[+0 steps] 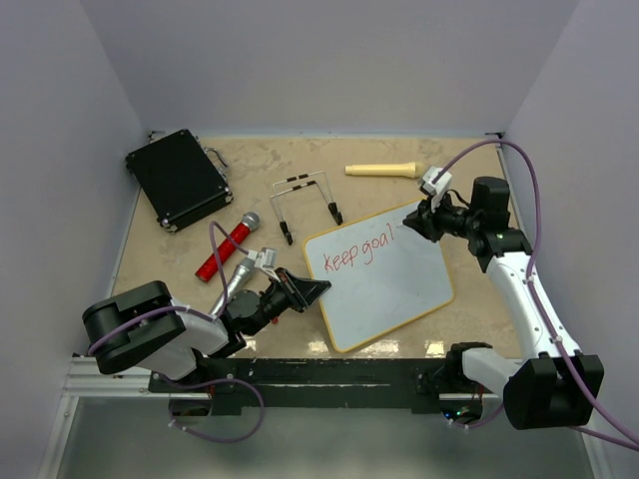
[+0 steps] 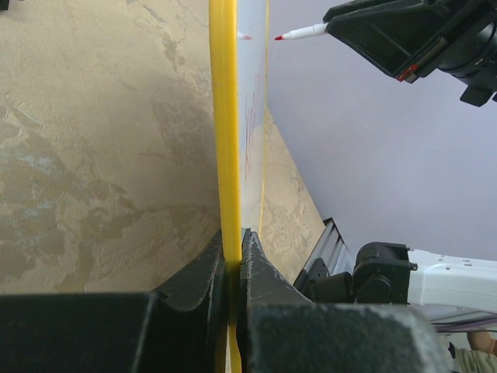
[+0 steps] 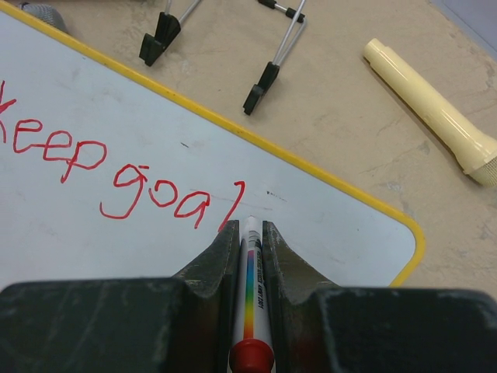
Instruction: Write a sentence on the whiteboard
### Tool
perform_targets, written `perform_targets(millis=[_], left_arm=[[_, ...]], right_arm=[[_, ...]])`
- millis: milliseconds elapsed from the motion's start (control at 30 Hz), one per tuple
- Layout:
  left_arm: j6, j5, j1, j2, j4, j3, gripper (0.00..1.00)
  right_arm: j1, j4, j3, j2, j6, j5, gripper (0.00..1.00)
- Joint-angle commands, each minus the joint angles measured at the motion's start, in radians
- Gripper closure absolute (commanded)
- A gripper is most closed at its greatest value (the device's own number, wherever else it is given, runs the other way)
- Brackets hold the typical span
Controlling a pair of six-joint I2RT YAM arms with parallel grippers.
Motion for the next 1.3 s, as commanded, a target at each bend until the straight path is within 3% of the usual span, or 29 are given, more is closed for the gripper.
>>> perform_targets(millis=[0, 1267], left_arm=[[0.09, 0.03, 0.002, 0.015, 0.107, -0.023, 1.0], [0.076, 0.028, 0.01, 0.033, 0.143, -0.042, 1.0]], right_arm=[[-0.01, 0.023, -0.009, -0.027, -0.007, -0.04, 1.0], [-0.04, 0.065, -0.041, -0.02, 0.037, -0.081, 1.0]])
